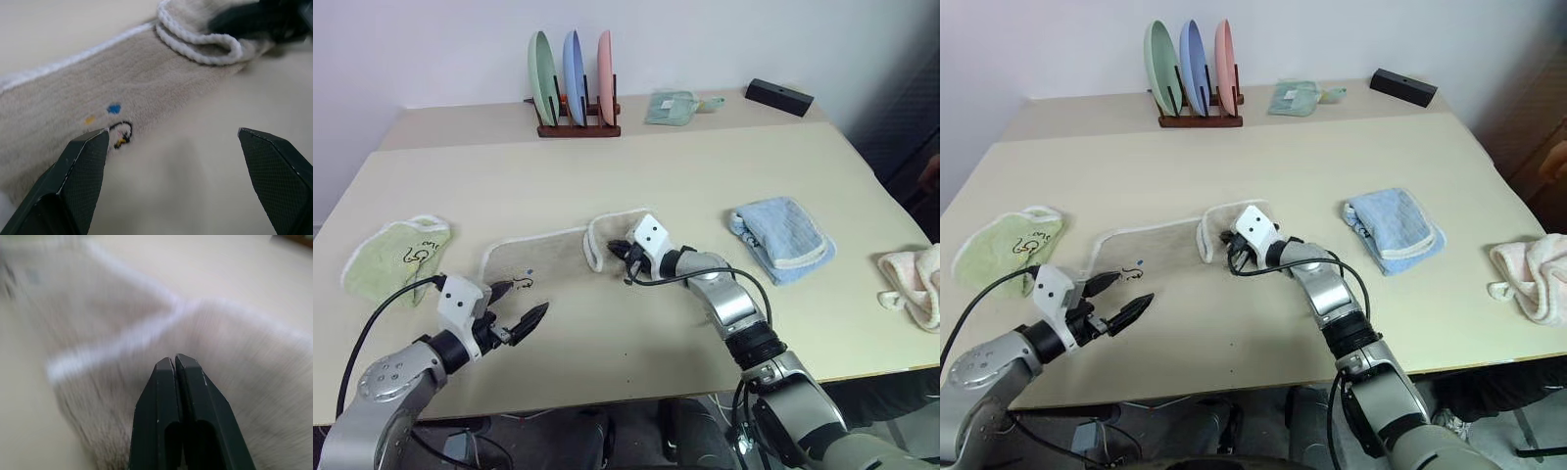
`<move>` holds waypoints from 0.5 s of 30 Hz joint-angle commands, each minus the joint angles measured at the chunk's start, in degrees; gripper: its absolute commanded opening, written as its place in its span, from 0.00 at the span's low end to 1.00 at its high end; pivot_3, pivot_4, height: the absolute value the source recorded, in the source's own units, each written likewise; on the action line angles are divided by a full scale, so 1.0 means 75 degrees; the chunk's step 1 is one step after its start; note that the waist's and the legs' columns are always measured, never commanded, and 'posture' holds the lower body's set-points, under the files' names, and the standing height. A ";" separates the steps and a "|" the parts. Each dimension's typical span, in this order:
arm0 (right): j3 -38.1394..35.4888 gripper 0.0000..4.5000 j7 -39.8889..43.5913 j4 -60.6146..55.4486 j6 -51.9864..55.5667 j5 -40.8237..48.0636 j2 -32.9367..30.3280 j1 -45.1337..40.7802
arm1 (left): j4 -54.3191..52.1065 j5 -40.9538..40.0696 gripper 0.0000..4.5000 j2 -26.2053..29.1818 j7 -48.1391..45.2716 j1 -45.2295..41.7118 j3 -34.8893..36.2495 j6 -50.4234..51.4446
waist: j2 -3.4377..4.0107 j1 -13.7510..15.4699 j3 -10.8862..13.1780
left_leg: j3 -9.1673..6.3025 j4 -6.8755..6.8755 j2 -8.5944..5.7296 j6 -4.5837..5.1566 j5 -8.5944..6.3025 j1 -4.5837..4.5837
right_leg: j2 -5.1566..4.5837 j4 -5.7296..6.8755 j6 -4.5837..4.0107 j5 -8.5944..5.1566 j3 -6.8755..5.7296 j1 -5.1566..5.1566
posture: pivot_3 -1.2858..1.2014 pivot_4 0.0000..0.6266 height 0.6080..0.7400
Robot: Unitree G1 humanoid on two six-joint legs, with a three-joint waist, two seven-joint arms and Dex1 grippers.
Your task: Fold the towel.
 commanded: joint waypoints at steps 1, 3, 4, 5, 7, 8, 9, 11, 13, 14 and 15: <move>-0.0205 0.18 0.0488 -0.1236 0.0144 0.0399 -0.0354 -0.0451 | -0.0573 -0.1132 0.96 -0.0435 0.0499 0.0346 0.0762 0.0441 | 0.0000 -0.0012 0.0000 | 0.0000 -0.0001 0.0000 0.0000 0.0000 0.0000 | 0.0000 -0.0001 0.0000 0.0000 0.0000 -0.0001 | 0.52 0.24 1.00; -0.0142 0.38 0.0808 -0.1580 0.0016 0.0355 -0.0744 -0.0591 | -0.0734 -0.1741 1.00 -0.0832 0.1017 0.0597 0.1049 0.0752 | -0.0002 0.0000 -0.0001 | -0.0003 0.0000 0.0001 -0.0001 -0.0001 0.0002 | 0.0000 -0.0003 0.0000 0.0000 -0.0004 0.0004 | 0.52 0.24 1.00; -0.0128 0.52 0.0892 -0.1672 -0.0025 0.0348 -0.0863 -0.0641 | -0.0787 -0.1951 1.00 -0.0945 0.1196 0.0685 0.1131 0.0875 | -0.0003 0.0004 -0.0002 | -0.0004 0.0000 0.0001 0.0000 -0.0001 0.0004 | -0.0001 -0.0003 0.0000 0.0000 -0.0004 0.0008 | 0.52 0.24 1.00; -0.0097 0.60 0.0985 -0.1737 -0.0110 0.0311 -0.0994 -0.0699 | -0.0813 -0.2142 1.00 -0.1033 0.1413 0.0813 0.1174 0.1085 | -0.0004 0.0007 -0.0002 | -0.0004 0.0001 0.0001 0.0000 -0.0002 0.0005 | -0.0001 -0.0005 0.0001 0.0000 -0.0005 0.0010 | 0.52 0.24 1.00; -0.0079 0.84 0.1181 -0.1779 -0.0268 0.0285 -0.1206 -0.0859 | -0.0633 -0.2275 1.00 -0.1480 0.2384 0.1007 0.1101 0.1608 | -0.0004 0.0006 -0.0002 | -0.0004 0.0001 0.0000 0.0001 -0.0002 0.0006 | -0.0003 -0.0006 0.0001 -0.0001 -0.0005 0.0015 | 0.52 0.24 1.00; -0.0043 0.95 0.1253 -0.1754 -0.0409 0.0239 -0.1277 -0.0914 | -0.0509 -0.2648 1.00 -0.1738 0.2835 0.0988 0.1146 0.1810 | -0.0004 0.0006 -0.0002 | -0.0003 0.0001 -0.0001 0.0001 -0.0002 0.0007 | -0.0003 -0.0006 0.0001 -0.0001 -0.0003 0.0016 | 0.52 0.24 1.00; -0.0002 0.98 0.1277 -0.1711 -0.0547 0.0170 -0.1326 -0.0942 | -0.0415 -0.3021 1.00 -0.1961 0.3216 0.0899 0.1217 0.1947 | -0.0005 0.0007 -0.0002 | -0.0003 0.0001 -0.0001 0.0001 -0.0002 0.0006 | -0.0003 -0.0006 0.0001 -0.0001 -0.0004 0.0015 | 0.52 0.24 1.00; 0.0088 0.98 0.1273 -0.1595 -0.0768 0.0041 -0.1381 -0.0944 | -0.0289 -0.3466 1.00 -0.2179 0.3788 0.0623 0.1330 0.2113 | -0.0003 0.0027 -0.0003 | -0.0002 0.0002 0.0000 0.0000 -0.0002 0.0012 | -0.0004 -0.0003 0.0001 -0.0001 -0.0004 0.0018 | 0.52 0.24 1.00; 0.0141 0.98 0.1255 -0.1528 -0.0896 0.0000 -0.1356 -0.0879 | -0.0053 -0.3935 1.00 -0.2368 0.4509 0.0146 0.1413 0.2213 | 0.0001 0.0053 -0.0006 | -0.0005 0.0002 0.0002 -0.0008 0.0003 0.0016 | -0.0003 0.0005 0.0000 -0.0001 -0.0006 0.0020 | 0.52 0.24 1.00; 0.0188 0.98 0.1257 -0.1547 -0.0961 -0.0019 -0.1333 -0.0838 | 0.0113 -0.4265 1.00 -0.2452 0.4902 -0.0156 0.1452 0.2241 | 0.0000 0.0094 -0.0006 | -0.0005 0.0002 0.0002 -0.0009 0.0004 0.0023 | -0.0003 0.0006 0.0000 -0.0001 -0.0006 0.0029 | 0.52 0.24 1.00; 0.0227 0.98 0.1255 -0.1577 -0.1000 -0.0026 -0.1308 -0.0811 | 0.0260 -0.4562 1.00 -0.2518 0.5233 -0.0420 0.1488 0.2251 | 0.0000 0.0121 -0.0006 | -0.0005 0.0004 0.0002 -0.0012 0.0005 0.0031 | -0.0002 0.0008 -0.0004 0.0002 -0.0006 0.0036 | 0.52 0.24 1.00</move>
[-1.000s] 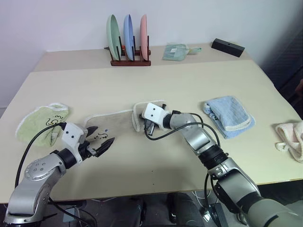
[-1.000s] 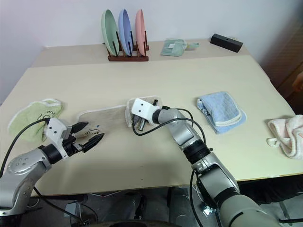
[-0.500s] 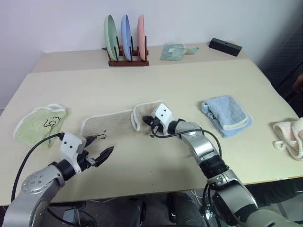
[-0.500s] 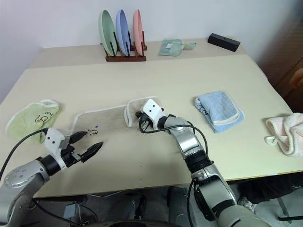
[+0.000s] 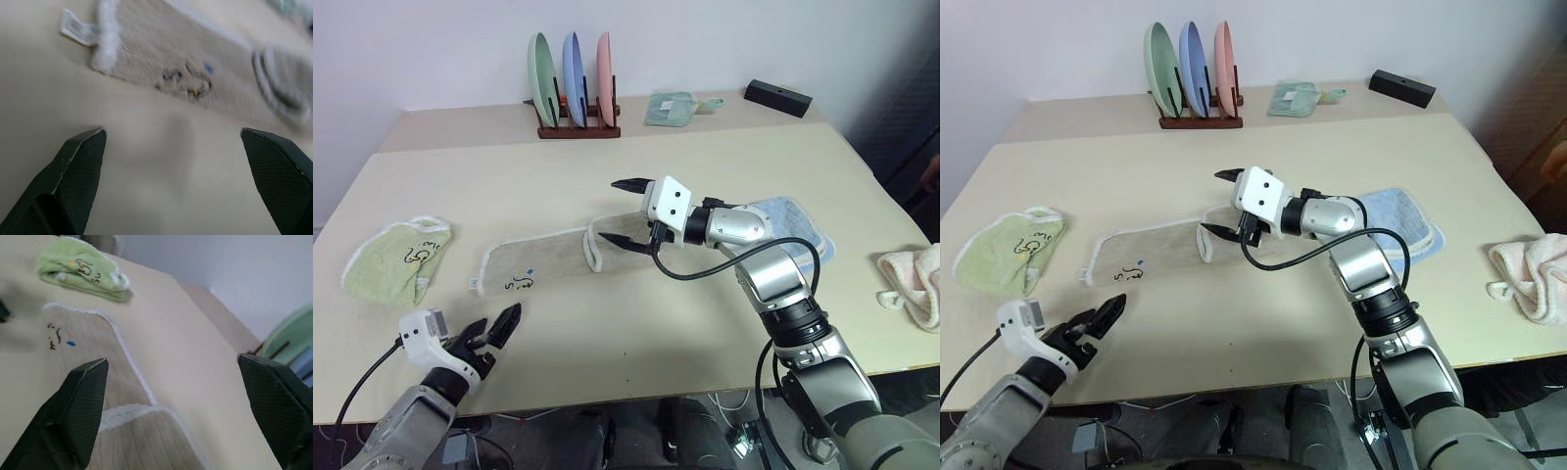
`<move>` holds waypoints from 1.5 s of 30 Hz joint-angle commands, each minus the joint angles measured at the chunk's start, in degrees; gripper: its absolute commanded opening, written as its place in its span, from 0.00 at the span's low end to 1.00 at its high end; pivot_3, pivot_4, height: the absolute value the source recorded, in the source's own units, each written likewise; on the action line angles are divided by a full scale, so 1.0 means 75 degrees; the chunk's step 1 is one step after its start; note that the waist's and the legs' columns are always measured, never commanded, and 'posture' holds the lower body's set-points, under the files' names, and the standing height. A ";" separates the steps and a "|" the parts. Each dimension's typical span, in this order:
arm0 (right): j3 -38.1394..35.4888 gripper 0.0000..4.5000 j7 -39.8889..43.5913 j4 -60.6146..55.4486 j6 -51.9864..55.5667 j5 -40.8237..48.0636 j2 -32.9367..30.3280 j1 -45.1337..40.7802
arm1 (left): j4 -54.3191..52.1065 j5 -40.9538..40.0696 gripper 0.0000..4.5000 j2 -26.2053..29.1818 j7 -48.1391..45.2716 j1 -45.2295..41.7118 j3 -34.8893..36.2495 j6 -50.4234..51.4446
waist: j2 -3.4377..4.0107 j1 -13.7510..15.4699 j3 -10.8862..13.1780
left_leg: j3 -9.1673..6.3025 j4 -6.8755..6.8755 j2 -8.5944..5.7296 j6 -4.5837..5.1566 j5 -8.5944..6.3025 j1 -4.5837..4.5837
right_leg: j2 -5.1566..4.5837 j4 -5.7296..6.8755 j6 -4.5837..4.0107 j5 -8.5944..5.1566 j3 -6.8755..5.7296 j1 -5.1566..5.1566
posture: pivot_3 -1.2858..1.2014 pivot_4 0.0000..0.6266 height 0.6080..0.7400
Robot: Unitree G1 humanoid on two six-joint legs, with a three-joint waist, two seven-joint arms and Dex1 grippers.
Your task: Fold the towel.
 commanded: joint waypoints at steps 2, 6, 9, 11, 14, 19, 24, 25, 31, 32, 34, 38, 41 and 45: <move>0.0100 0.98 -0.0043 -0.0208 -0.0270 -0.0029 0.0129 -0.0050 | 0.0690 -0.0977 1.00 -0.0238 0.1487 -0.0876 0.0220 0.0027 | -0.0002 0.0085 -0.0001 | 0.0000 0.0002 0.0000 -0.0002 0.0001 0.0012 | 0.0001 0.0001 -0.0001 0.0001 -0.0001 0.0012 | 0.52 0.24 1.00; 0.0082 0.98 -0.0149 -0.0279 -0.0242 -0.0036 0.0159 -0.0039 | 0.1382 -0.1516 1.00 -0.0518 0.2531 -0.1812 0.0489 -0.0470 | -0.0006 0.0090 -0.0003 | -0.0003 0.0006 -0.0001 -0.0002 0.0001 0.0025 | 0.0001 -0.0006 -0.0001 0.0001 -0.0003 0.0033 | 0.52 0.24 1.00; 0.0112 0.98 -0.0184 -0.0365 -0.0259 -0.0095 0.0096 0.0053 | 0.1831 -0.1769 1.00 -0.0490 0.2877 -0.2277 0.0553 -0.0631 | -0.0006 0.0086 -0.0003 | -0.0005 0.0004 0.0000 -0.0004 0.0001 0.0027 | 0.0003 -0.0006 -0.0001 0.0001 -0.0004 0.0033 | 0.52 0.24 1.00; 0.0129 0.98 -0.0205 -0.0461 -0.0247 -0.0132 0.0056 0.0142 | 0.2073 -0.1868 1.00 -0.0402 0.2975 -0.2539 0.0515 -0.0681 | -0.0006 0.0086 -0.0004 | -0.0005 0.0004 0.0000 -0.0005 0.0002 0.0028 | 0.0003 -0.0006 -0.0001 0.0001 -0.0004 0.0033 | 0.52 0.24 1.00; 0.0129 1.00 -0.0202 -0.0702 -0.0126 -0.0152 -0.0005 0.0322 | 0.2214 -0.1989 0.81 -0.0317 0.3007 -0.2747 0.0447 -0.0729 | -0.0006 0.0086 -0.0004 | -0.0005 0.0005 -0.0001 -0.0005 0.0002 0.0027 | 0.0003 -0.0006 -0.0001 0.0001 -0.0003 0.0033 | 0.52 0.24 1.00; 0.0131 1.00 0.0030 -0.1214 0.0488 0.0093 -0.0178 0.0657 | 0.2278 -0.2009 0.22 -0.0173 0.2898 -0.2813 0.0463 -0.0871 | -0.0009 0.0089 -0.0003 | -0.0006 0.0005 -0.0001 -0.0005 0.0002 0.0023 | 0.0004 -0.0010 -0.0001 0.0001 -0.0003 0.0031 | 0.52 0.24 1.00; -0.0022 1.00 0.0427 -0.1898 0.1599 0.0707 -0.0508 0.1037 | 0.1921 -0.1832 0.01 0.0301 0.2215 -0.2792 0.0565 -0.1101 | -0.0013 0.0086 0.0000 | -0.0011 0.0004 0.0000 -0.0005 0.0001 0.0017 | 0.0003 -0.0017 -0.0001 0.0001 -0.0006 0.0030 | 0.52 0.24 1.00; -0.0052 1.00 0.0449 -0.1929 0.1649 0.0703 -0.0621 0.1098 | 0.1654 -0.1621 0.01 0.0717 0.1850 -0.2768 0.0538 -0.1073 | -0.0013 0.0085 0.0000 | -0.0012 0.0004 0.0000 -0.0005 0.0001 0.0015 | 0.0004 -0.0017 -0.0001 0.0001 -0.0006 0.0028 | 0.52 0.24 1.00; -0.0226 1.00 0.0469 -0.1971 0.1835 0.0793 -0.1045 0.1259 | 0.0936 -0.1008 0.01 0.2533 0.0505 -0.2810 0.0288 -0.0804 | -0.0026 0.0081 0.0008 | -0.0009 0.0002 0.0005 -0.0010 -0.0004 0.0010 | 0.0009 -0.0018 -0.0002 0.0000 -0.0006 0.0021 | 0.52 0.24 1.00; -0.0291 1.00 0.0527 -0.1996 0.1899 0.0835 -0.1169 0.1334 | 0.0818 -0.0834 0.01 0.2949 0.0151 -0.3022 0.0059 -0.0693 | -0.0028 0.0082 0.0009 | -0.0009 0.0001 0.0004 -0.0010 -0.0004 0.0010 | 0.0009 -0.0018 -0.0002 0.0000 -0.0006 0.0021 | 0.52 0.24 1.00; -0.0349 1.00 0.0574 -0.1999 0.1960 0.0878 -0.1339 0.1425 | 0.0721 -0.0588 0.01 0.3404 -0.0323 -0.3472 -0.0465 -0.0541 | -0.0037 0.0124 0.0013 | -0.0017 0.0002 0.0005 -0.0010 -0.0004 0.0003 | 0.0010 -0.0020 -0.0002 0.0000 -0.0011 0.0020 | 0.52 0.24 1.00; -0.0417 1.00 0.0486 -0.1949 0.1971 0.0887 -0.1443 0.1510 | 0.0568 0.0187 0.01 0.3585 -0.1283 -0.4443 -0.2342 -0.0228 | -0.0037 0.0144 0.0013 | -0.0018 0.0008 -0.0005 -0.0005 -0.0006 -0.0001 | -0.0001 -0.0028 -0.0001 0.0001 -0.0017 0.0026 | 0.52 0.24 1.00; -0.0484 1.00 0.0389 -0.1878 0.1944 0.0829 -0.1499 0.1603 | 0.1055 0.0920 0.01 0.3266 -0.1655 -0.5163 -0.3514 -0.0061 | -0.0036 0.0063 0.0014 | -0.0016 0.0003 -0.0004 -0.0003 -0.0007 -0.0003 | 0.0000 -0.0029 0.0000 0.0001 -0.0015 0.0020 | 0.52 0.24 1.00; -0.0621 1.00 0.0223 -0.1913 0.1921 0.0688 -0.1701 0.1798 | 0.1644 0.1623 0.01 0.2601 -0.1991 -0.5978 -0.4606 0.0168 | -0.0038 0.0070 0.0015 | -0.0015 0.0004 0.0001 -0.0009 -0.0003 -0.0028 | 0.0004 -0.0019 -0.0001 0.0002 -0.0013 -0.0013 | 0.52 0.24 1.00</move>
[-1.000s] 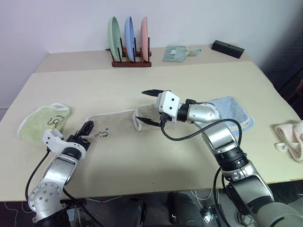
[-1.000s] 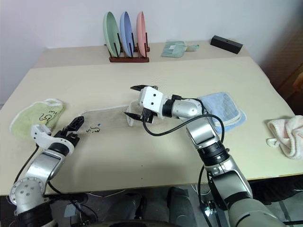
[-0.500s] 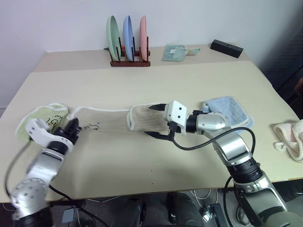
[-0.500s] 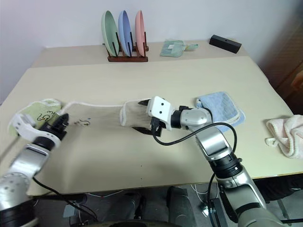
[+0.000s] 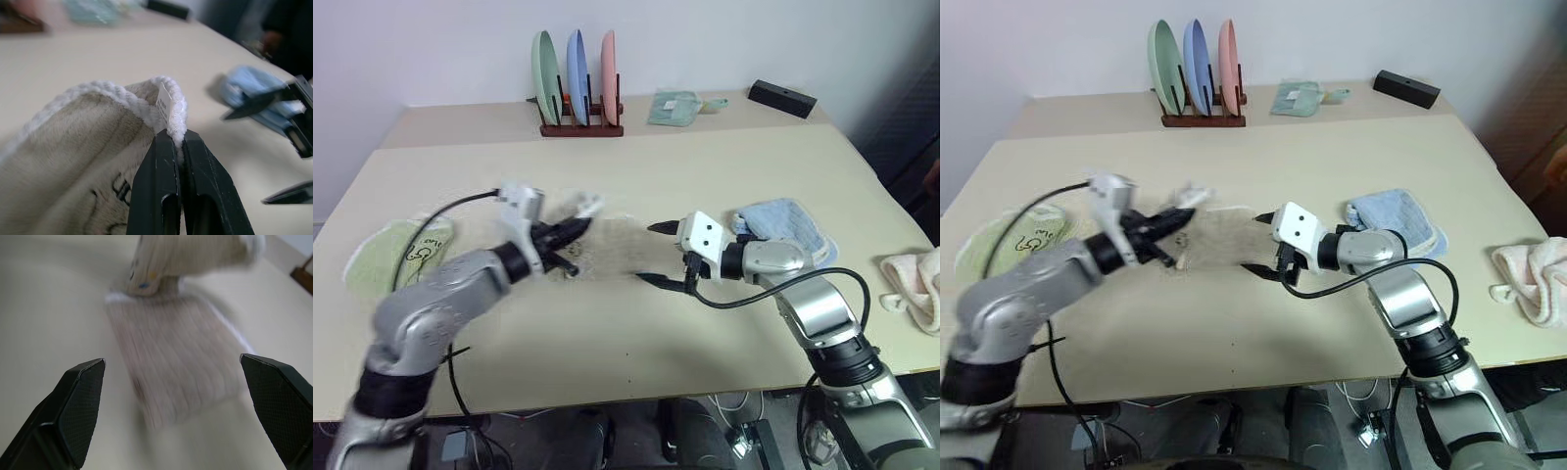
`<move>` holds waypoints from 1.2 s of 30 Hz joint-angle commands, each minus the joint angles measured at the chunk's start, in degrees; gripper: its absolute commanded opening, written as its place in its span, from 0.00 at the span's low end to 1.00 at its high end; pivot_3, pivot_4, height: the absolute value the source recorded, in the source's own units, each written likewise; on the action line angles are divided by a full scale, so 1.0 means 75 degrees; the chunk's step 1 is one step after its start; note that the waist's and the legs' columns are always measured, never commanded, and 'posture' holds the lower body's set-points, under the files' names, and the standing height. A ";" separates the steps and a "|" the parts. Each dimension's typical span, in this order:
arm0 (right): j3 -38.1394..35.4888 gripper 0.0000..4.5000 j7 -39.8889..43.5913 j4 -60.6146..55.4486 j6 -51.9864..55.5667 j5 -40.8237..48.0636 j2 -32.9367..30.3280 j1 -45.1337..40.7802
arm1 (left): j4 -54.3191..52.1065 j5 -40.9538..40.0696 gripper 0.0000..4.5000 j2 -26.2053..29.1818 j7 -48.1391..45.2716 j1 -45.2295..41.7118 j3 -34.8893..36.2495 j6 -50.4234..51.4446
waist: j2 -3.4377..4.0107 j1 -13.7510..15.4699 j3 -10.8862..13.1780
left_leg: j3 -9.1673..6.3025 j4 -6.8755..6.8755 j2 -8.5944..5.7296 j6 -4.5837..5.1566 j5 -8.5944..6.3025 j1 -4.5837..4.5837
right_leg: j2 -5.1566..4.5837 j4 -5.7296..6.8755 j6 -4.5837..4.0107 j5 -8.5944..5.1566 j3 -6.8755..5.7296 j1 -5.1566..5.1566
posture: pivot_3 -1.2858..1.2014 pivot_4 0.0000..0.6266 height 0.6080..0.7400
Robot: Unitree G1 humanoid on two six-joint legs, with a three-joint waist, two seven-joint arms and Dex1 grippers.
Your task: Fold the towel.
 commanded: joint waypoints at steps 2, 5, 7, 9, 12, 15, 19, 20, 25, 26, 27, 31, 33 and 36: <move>-0.0367 1.00 -0.0229 -0.0324 -0.0008 0.0026 -0.0191 0.0139 | 0.0439 0.0983 0.01 -0.0377 -0.0364 -0.0538 -0.0839 0.0123 | 0.0000 -0.0005 0.0000 | 0.0002 -0.0001 0.0000 0.0000 0.0000 -0.0001 | 0.0000 -0.0001 0.0000 0.0000 0.0003 -0.0004 | 0.52 0.24 1.00; -0.0389 1.00 -0.0295 -0.0407 0.0003 0.0014 -0.0264 0.0257 | 0.0646 0.1268 0.01 -0.0657 -0.0657 -0.0581 -0.1009 0.0102 | 0.0000 -0.0004 0.0000 | 0.0003 -0.0001 0.0000 0.0000 0.0000 -0.0002 | 0.0000 0.0000 0.0000 0.0000 0.0004 -0.0008 | 0.52 0.24 1.00; -0.0361 1.00 -0.0340 -0.0414 -0.0035 -0.0032 -0.0287 0.0303 | 0.0697 0.1272 0.01 -0.0788 -0.0817 -0.0525 -0.1003 0.0224 | -0.0003 0.0009 0.0001 | 0.0002 -0.0001 -0.0001 0.0001 0.0000 -0.0005 | -0.0001 0.0000 0.0000 0.0000 0.0004 -0.0008 | 0.52 0.24 1.00; -0.0358 1.00 -0.0392 -0.0410 -0.0065 -0.0050 -0.0288 0.0322 | 0.0702 0.1381 0.01 -0.0840 -0.0908 -0.0455 -0.1016 0.0295 | -0.0002 0.0009 0.0001 | 0.0003 0.0002 -0.0001 0.0001 0.0000 -0.0006 | -0.0002 -0.0001 0.0001 0.0000 0.0004 -0.0007 | 0.52 0.24 1.00; -0.0313 1.00 -0.0457 -0.0361 -0.0106 -0.0092 -0.0252 0.0303 | 0.0689 0.1324 0.01 -0.1030 -0.1026 -0.0354 -0.0826 0.0344 | -0.0002 0.0004 0.0001 | 0.0003 0.0002 -0.0001 0.0001 0.0000 -0.0005 | -0.0002 0.0000 0.0001 0.0000 0.0004 -0.0008 | 0.52 0.24 1.00; -0.0248 1.00 -0.0493 -0.0265 -0.0190 -0.0169 -0.0233 0.0266 | 0.0532 0.1095 0.30 -0.1193 -0.1135 -0.0245 -0.0518 0.0432 | -0.0003 0.0011 0.0001 | 0.0002 0.0004 -0.0001 0.0001 0.0000 -0.0006 | -0.0002 0.0000 0.0001 0.0000 0.0004 -0.0007 | 0.52 0.24 1.00; -0.0257 1.00 -0.0522 -0.0128 -0.0234 -0.0249 -0.0261 0.0179 | -0.0056 0.0724 0.75 -0.1186 -0.1376 0.0054 0.0038 0.0376 | -0.0002 -0.0002 0.0001 | 0.0002 0.0004 -0.0001 0.0001 0.0000 -0.0006 | -0.0002 0.0001 0.0001 0.0000 0.0004 -0.0009 | 0.52 0.24 1.00; -0.0256 1.00 -0.0539 -0.0057 -0.0225 -0.0331 -0.0320 0.0147 | -0.0300 0.0566 0.75 -0.1153 -0.1515 0.0191 0.0362 0.0173 | -0.0002 -0.0006 0.0002 | 0.0003 0.0003 -0.0001 0.0001 0.0000 -0.0005 | -0.0001 0.0001 0.0001 0.0000 0.0005 -0.0009 | 0.52 0.24 1.00; -0.0444 0.82 -0.0631 0.0139 -0.0139 -0.0322 -0.0324 -0.0053 | -0.0426 0.0597 0.70 -0.0712 -0.1311 0.0708 0.1817 -0.0216 | -0.0001 0.0008 0.0001 | 0.0005 0.0004 0.0001 -0.0002 0.0002 -0.0004 | 0.0000 0.0007 0.0000 0.0000 0.0005 -0.0012 | 0.52 0.24 1.00; -0.0490 0.71 -0.0704 0.0153 -0.0063 -0.0267 -0.0236 -0.0142 | -0.0324 0.0972 0.65 -0.0572 -0.1218 0.0812 0.1995 -0.0482 | -0.0001 0.0001 0.0001 | 0.0005 0.0003 0.0001 -0.0002 0.0002 -0.0002 | -0.0001 0.0007 0.0000 0.0000 0.0005 -0.0011 | 0.52 0.24 1.00; -0.0510 0.60 -0.0757 0.0163 -0.0012 -0.0244 -0.0180 -0.0200 | -0.0251 0.1208 0.59 -0.0496 -0.1155 0.0877 0.2090 -0.0659 | -0.0001 0.0000 0.0001 | 0.0006 0.0002 0.0001 -0.0002 0.0002 -0.0002 | 0.0000 0.0007 0.0000 0.0000 0.0005 -0.0012 | 0.52 0.24 1.00; -0.0614 0.15 -0.0849 0.0075 0.0382 0.0373 0.0475 -0.0535 | 0.0302 0.2048 0.16 -0.0273 -0.0900 0.0802 0.1951 -0.0929 | -0.0004 0.0022 0.0001 | 0.0006 0.0004 0.0001 -0.0001 0.0002 -0.0004 | 0.0000 0.0005 0.0000 0.0000 0.0005 -0.0009 | 0.52 0.24 1.00; -0.0674 0.01 -0.1029 0.0095 0.0708 0.0705 0.0980 -0.0771 | 0.0497 0.2563 0.15 -0.0184 -0.0951 0.0723 0.1592 -0.1105 | -0.0003 0.0009 0.0001 | 0.0005 0.0004 0.0000 -0.0001 0.0002 -0.0002 | 0.0000 0.0005 -0.0001 0.0001 0.0004 -0.0006 | 0.52 0.24 1.00; -0.0369 0.01 -0.1411 0.0700 0.0921 0.0585 0.1756 -0.1247 | 0.0835 0.2507 0.15 -0.0645 -0.1111 0.0456 0.1343 -0.1190 | -0.0003 0.0014 0.0001 | 0.0004 0.0004 -0.0001 0.0000 0.0001 -0.0006 | -0.0001 0.0005 -0.0001 0.0001 0.0005 -0.0010 | 0.52 0.24 1.00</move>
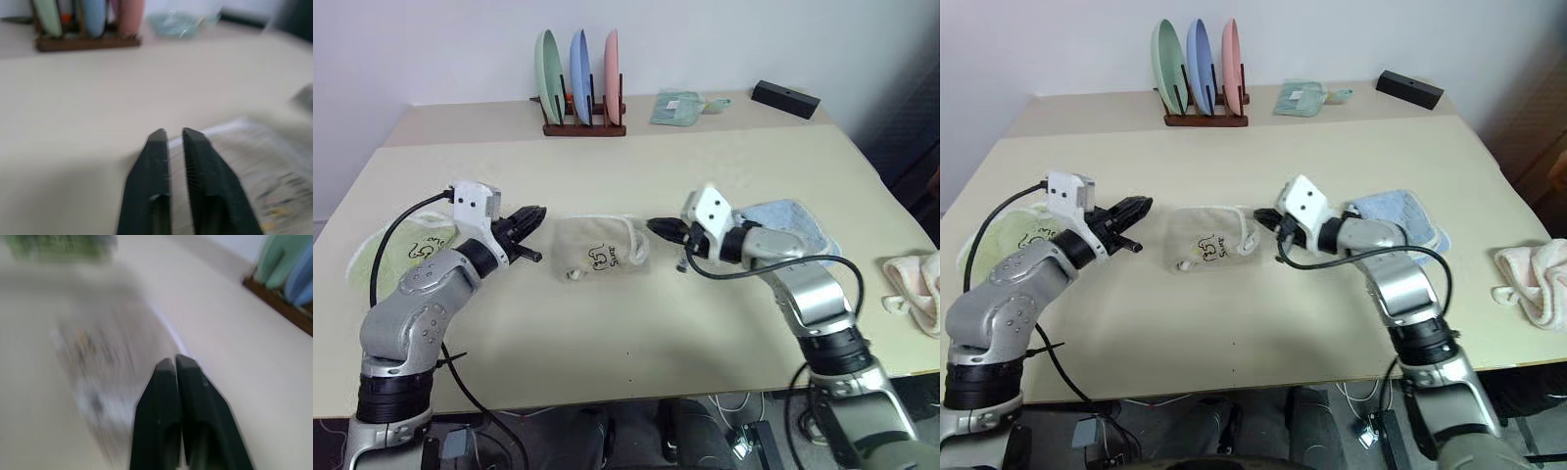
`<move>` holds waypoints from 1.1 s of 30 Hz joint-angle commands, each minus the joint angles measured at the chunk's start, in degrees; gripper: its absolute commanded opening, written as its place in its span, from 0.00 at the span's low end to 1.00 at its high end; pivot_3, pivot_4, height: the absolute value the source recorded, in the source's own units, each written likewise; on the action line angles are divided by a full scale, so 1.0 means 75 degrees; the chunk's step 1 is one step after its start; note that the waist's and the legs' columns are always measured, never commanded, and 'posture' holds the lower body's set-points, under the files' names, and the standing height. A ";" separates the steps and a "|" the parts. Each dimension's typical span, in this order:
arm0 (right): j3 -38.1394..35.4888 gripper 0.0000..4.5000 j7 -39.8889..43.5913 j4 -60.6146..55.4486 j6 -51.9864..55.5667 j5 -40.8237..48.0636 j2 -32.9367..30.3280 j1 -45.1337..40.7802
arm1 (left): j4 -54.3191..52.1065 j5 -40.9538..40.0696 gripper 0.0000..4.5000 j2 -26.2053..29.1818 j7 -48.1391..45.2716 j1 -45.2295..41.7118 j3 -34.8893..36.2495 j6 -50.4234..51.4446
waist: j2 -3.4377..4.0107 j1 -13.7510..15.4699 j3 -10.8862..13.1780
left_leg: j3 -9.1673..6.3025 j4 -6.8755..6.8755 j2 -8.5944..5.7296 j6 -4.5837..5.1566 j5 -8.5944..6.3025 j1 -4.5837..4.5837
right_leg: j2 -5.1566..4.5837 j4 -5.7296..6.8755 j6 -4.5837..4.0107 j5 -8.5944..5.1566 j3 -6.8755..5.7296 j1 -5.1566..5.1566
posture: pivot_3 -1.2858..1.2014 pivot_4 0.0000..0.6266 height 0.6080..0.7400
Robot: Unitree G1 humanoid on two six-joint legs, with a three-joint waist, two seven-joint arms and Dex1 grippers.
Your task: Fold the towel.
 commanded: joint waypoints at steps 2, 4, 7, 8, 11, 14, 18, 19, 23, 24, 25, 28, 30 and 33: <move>0.0367 0.01 -0.0565 0.0927 0.0161 -0.0141 0.0890 -0.0680 | 0.0406 0.0353 0.15 -0.0448 -0.0269 -0.0403 -0.0550 -0.0274 | -0.0001 -0.0007 -0.0001 | -0.0002 0.0003 -0.0002 0.0000 0.0000 -0.0002 | 0.0000 0.0000 0.0000 0.0000 -0.0003 0.0001 | 0.52 0.24 1.00; 0.0744 0.01 -0.0758 0.1670 0.0102 -0.0462 0.1204 -0.0730 | 0.0774 0.0732 0.15 -0.0495 -0.0415 -0.0319 -0.0924 -0.0369 | 0.0000 -0.0030 -0.0002 | -0.0002 0.0000 -0.0001 0.0000 0.0000 0.0005 | 0.0000 0.0002 0.0000 0.0000 -0.0003 0.0001 | 0.52 0.24 1.00; 0.1087 0.01 -0.1005 0.2704 -0.0026 -0.0843 0.1507 -0.0615 | 0.1136 0.1020 0.15 -0.0563 -0.0523 -0.0118 -0.1148 -0.0467 | 0.0001 -0.0063 -0.0003 | 0.0000 -0.0006 -0.0001 0.0000 0.0001 0.0003 | 0.0001 0.0004 -0.0001 0.0000 -0.0002 -0.0007 | 0.52 0.24 1.00; 0.1179 0.01 -0.1051 0.2996 -0.0198 -0.0982 0.1524 -0.0536 | 0.1248 0.1208 0.15 -0.0566 -0.0569 -0.0015 -0.1248 -0.0644 | 0.0001 -0.0072 -0.0003 | 0.0001 -0.0006 -0.0001 0.0000 0.0001 0.0000 | 0.0001 0.0004 -0.0001 0.0000 -0.0001 -0.0010 | 0.52 0.24 1.00; 0.1368 0.01 -0.1154 0.3514 -0.0663 -0.1335 0.1485 -0.0339 | 0.1428 0.1520 0.15 -0.0685 -0.0676 0.0311 -0.1350 -0.1074 | 0.0004 -0.0082 -0.0008 | 0.0003 -0.0006 -0.0002 0.0001 0.0001 -0.0003 | 0.0000 0.0006 -0.0001 0.0001 0.0000 -0.0017 | 0.52 0.24 1.00; 0.1370 0.01 -0.1151 0.3520 -0.0881 -0.1437 0.1466 -0.0216 | 0.1411 0.1609 0.15 -0.0838 -0.0732 0.0550 -0.1308 -0.1292 | 0.0008 -0.0075 -0.0017 | 0.0002 -0.0003 -0.0001 0.0000 0.0001 0.0014 | 0.0001 0.0009 -0.0001 0.0001 0.0000 0.0004 | 0.52 0.24 1.00; 0.1267 0.01 -0.1072 0.3145 -0.1344 -0.1503 0.1332 -0.0132 | 0.1331 0.1633 0.15 -0.1021 -0.0776 0.0747 -0.1173 -0.1687 | 0.0010 -0.0064 -0.0019 | 0.0002 -0.0002 -0.0002 0.0000 0.0001 0.0020 | 0.0001 0.0011 -0.0001 0.0001 0.0000 0.0011 | 0.52 0.24 1.00; 0.1157 0.01 -0.1023 0.2955 -0.1379 -0.1417 0.1311 -0.0128 | 0.1253 0.1566 0.15 -0.1085 -0.0756 0.0761 -0.1036 -0.1783 | 0.0010 -0.0062 -0.0019 | 0.0002 -0.0002 -0.0002 0.0000 0.0001 0.0018 | 0.0000 0.0011 -0.0001 0.0001 0.0000 0.0010 | 0.52 0.24 1.00; 0.0585 0.19 -0.0550 0.1894 -0.0865 -0.0634 0.1130 -0.0112 | 0.0698 0.1063 0.15 -0.1208 -0.0737 0.0791 -0.0332 -0.1869 | 0.0007 -0.0053 -0.0015 | 0.0002 0.0002 -0.0001 0.0000 0.0001 -0.0002 | 0.0000 0.0012 -0.0001 0.0001 0.0000 -0.0012 | 0.52 0.24 1.00; 0.0359 0.29 -0.0372 0.1452 -0.0351 -0.0281 0.0977 -0.0076 | 0.0416 0.1001 0.15 -0.1016 -0.0890 0.0964 -0.0165 -0.1880 | 0.0007 -0.0053 -0.0015 | 0.0002 0.0002 -0.0001 0.0001 0.0001 -0.0005 | 0.0000 0.0012 -0.0001 0.0001 0.0000 -0.0014 | 0.52 0.24 1.00; 0.0223 0.39 -0.0273 0.1169 0.0019 -0.0060 0.0870 -0.0046 | 0.0234 0.0990 0.15 -0.0873 -0.1008 0.1093 -0.0076 -0.1879 | 0.0007 -0.0060 -0.0015 | 0.0002 0.0002 -0.0001 0.0000 0.0001 -0.0004 | 0.0000 0.0012 -0.0001 0.0001 0.0000 -0.0014 | 0.52 0.24 1.00; -0.0627 0.73 -0.0477 0.0553 0.2165 0.1042 0.0748 0.0006 | -0.0546 0.0575 0.15 -0.0203 -0.1634 0.1834 0.0358 -0.1584 | 0.0010 -0.0120 -0.0015 | 0.0002 -0.0009 0.0007 0.0001 -0.0001 -0.0002 | 0.0004 0.0007 -0.0002 0.0000 0.0002 -0.0016 | 0.52 0.24 1.00; -0.0799 0.94 -0.0579 0.0371 0.2757 0.1319 0.0735 0.0032 | -0.0734 0.0405 0.15 -0.0063 -0.1735 0.2013 0.0465 -0.1491 | 0.0012 -0.0101 -0.0013 | 0.0000 -0.0012 0.0007 0.0002 -0.0001 0.0000 | 0.0004 0.0005 -0.0003 0.0000 0.0002 -0.0013 | 0.52 0.24 1.00; -0.1437 0.98 -0.1258 0.0782 0.3984 0.1692 0.1011 -0.0089 | -0.1289 0.0555 0.15 0.0426 -0.2305 0.2676 0.0443 -0.1741 | 0.0011 -0.0081 -0.0013 | 0.0001 -0.0010 0.0006 0.0004 -0.0002 0.0002 | 0.0003 0.0006 -0.0003 0.0000 0.0001 -0.0009 | 0.52 0.24 1.00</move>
